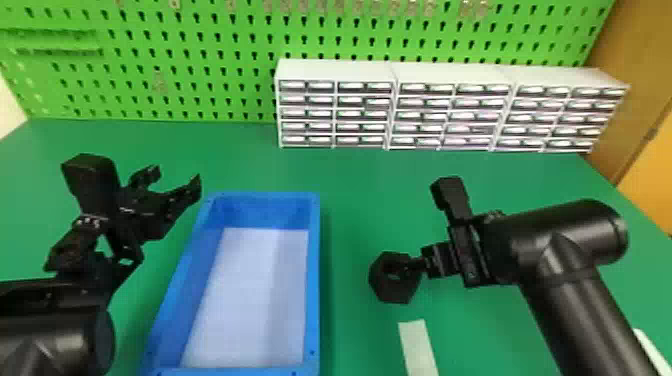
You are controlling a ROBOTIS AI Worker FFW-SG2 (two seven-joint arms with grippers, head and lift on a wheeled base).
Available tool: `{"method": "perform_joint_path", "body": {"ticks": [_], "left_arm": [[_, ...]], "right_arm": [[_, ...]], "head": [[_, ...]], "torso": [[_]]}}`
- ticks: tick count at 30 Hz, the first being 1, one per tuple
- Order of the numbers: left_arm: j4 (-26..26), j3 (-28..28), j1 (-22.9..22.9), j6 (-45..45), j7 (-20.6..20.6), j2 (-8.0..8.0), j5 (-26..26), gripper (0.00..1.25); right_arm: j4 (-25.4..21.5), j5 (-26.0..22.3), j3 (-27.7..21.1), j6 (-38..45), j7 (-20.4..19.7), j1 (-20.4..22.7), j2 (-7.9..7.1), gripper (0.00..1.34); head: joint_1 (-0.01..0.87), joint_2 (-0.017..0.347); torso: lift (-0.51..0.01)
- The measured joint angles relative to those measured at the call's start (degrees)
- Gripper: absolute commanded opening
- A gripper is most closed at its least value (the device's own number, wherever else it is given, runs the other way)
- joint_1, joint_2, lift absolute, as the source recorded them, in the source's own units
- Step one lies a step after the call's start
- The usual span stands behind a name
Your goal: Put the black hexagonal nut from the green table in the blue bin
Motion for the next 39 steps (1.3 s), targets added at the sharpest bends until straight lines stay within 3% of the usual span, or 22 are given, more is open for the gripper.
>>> {"method": "perform_joint_path", "body": {"ticks": [39], "left_arm": [[0.0,-0.1,-0.1,0.0,0.0,0.0,0.1,0.77]], "right_arm": [[1.8,0.0,0.3,-0.5,0.0,0.3,-0.01,0.98]], "head": [[0.691,0.009]], "torso": [[-0.097]]}}
